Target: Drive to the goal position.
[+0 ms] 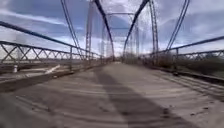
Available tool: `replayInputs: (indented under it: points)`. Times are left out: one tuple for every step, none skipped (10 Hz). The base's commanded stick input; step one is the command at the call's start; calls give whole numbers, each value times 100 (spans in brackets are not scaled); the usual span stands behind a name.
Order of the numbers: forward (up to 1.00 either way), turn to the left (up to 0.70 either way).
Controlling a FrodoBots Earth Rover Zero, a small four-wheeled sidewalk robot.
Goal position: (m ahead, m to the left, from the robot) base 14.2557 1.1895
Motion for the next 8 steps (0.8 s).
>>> replayInputs:
  points:
    - [100,-7]
    - [100,1]
    - [100,1]
    - [100,1]
    - [100,1]
    - [100,1]
    - [100,1]
    - [100,1]
